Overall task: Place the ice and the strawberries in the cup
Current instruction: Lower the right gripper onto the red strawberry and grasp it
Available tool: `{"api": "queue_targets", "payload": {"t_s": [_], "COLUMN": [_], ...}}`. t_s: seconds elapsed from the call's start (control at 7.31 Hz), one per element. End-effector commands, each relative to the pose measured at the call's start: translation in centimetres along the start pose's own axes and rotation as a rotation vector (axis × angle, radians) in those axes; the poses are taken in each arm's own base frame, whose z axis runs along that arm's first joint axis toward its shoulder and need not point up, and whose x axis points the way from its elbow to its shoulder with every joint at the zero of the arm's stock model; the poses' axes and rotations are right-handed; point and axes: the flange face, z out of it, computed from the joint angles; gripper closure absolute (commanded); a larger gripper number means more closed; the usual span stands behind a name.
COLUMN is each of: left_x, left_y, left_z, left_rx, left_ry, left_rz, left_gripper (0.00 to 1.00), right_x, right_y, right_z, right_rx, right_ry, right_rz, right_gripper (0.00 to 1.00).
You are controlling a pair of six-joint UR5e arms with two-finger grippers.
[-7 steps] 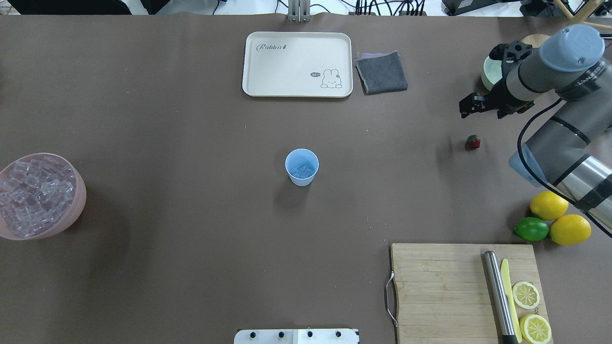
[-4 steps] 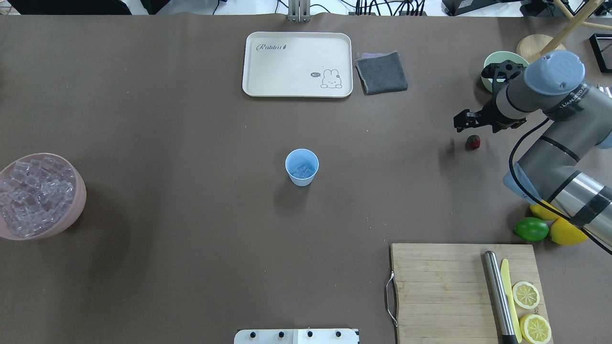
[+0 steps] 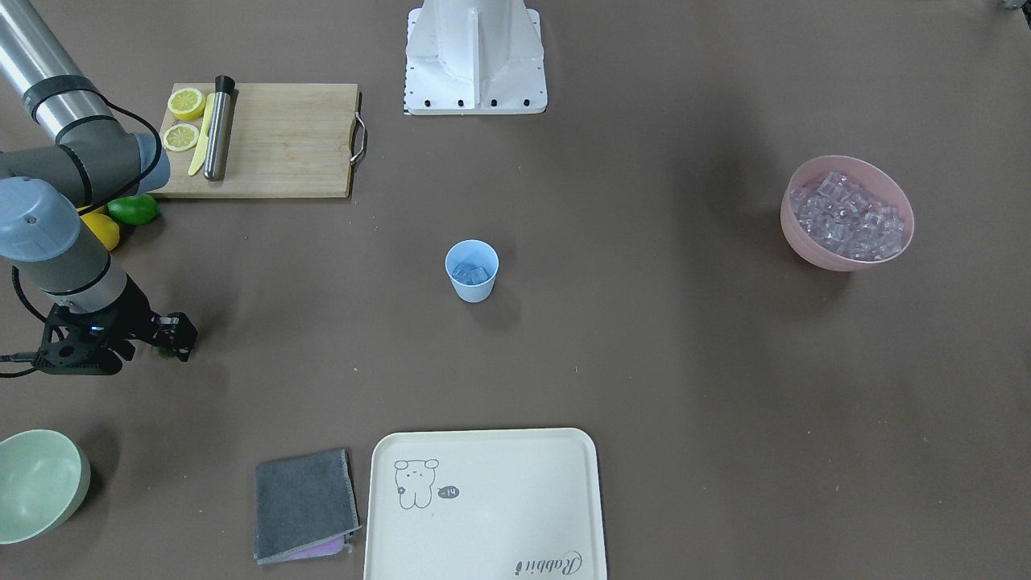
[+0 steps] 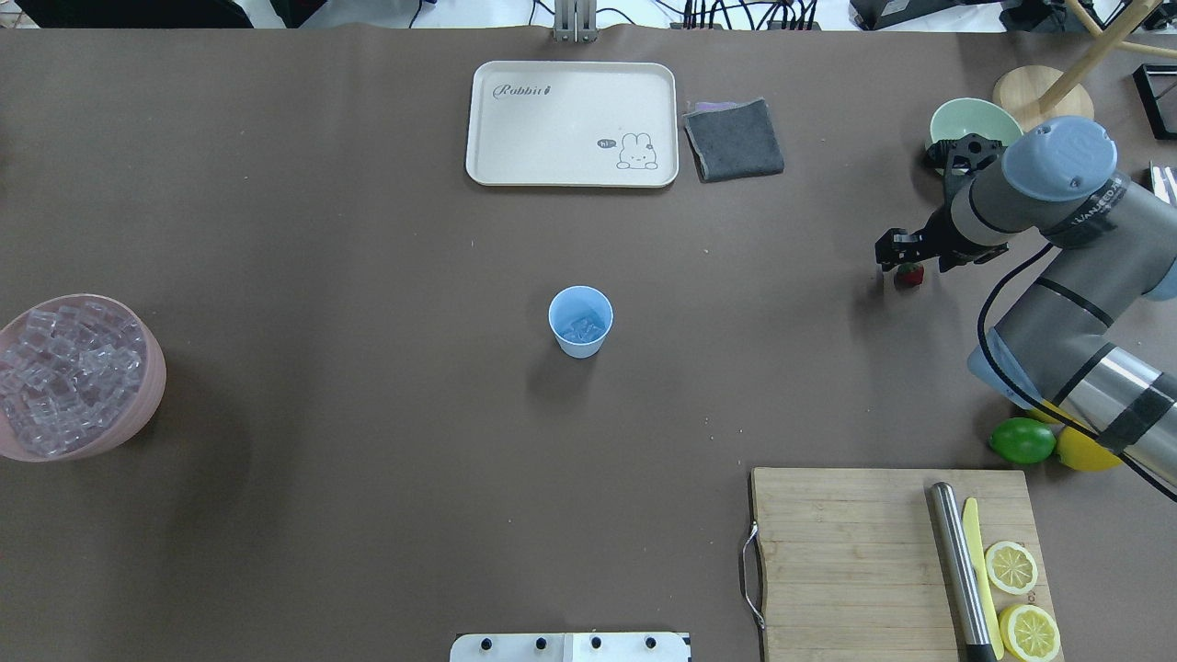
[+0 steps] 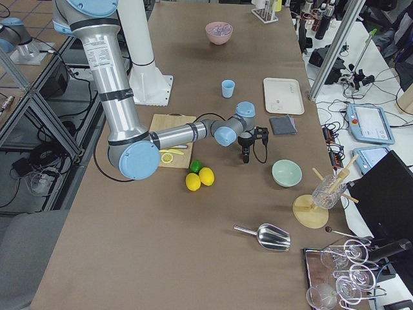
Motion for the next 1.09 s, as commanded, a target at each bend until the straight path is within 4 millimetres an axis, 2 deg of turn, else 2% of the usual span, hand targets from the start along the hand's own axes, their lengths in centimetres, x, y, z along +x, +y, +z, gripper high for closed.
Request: {"api": "queue_targets", "payload": {"t_s": [0.0, 0.14, 0.27, 0.68, 0.96], "left_x": [0.1, 0.1, 0.1, 0.1, 0.3], "left_y": [-0.1, -0.1, -0.1, -0.1, -0.2], "left_z": [0.0, 0.0, 0.0, 0.1, 0.2], "left_rx": [0.001, 0.000, 0.000, 0.000, -0.002], "left_ry": [0.002, 0.003, 0.003, 0.005, 0.006], "left_rz": [0.003, 0.004, 0.004, 0.003, 0.009], "left_gripper": [0.01, 0.01, 0.01, 0.01, 0.01], "right_x": [-0.5, -0.6, -1.2, -4.5, -10.3], "right_y": [0.4, 0.4, 0.5, 0.2, -1.5], "right_z": [-0.1, -0.2, -0.8, -3.5, -8.3], "right_rx": [-0.002, -0.003, 0.005, 0.010, 0.003], "right_ry": [-0.007, -0.010, -0.022, -0.052, -0.027], "right_rz": [0.018, 0.018, 0.009, -0.008, 0.017], "right_gripper": [0.49, 0.95, 1.00, 1.00, 1.00]}}
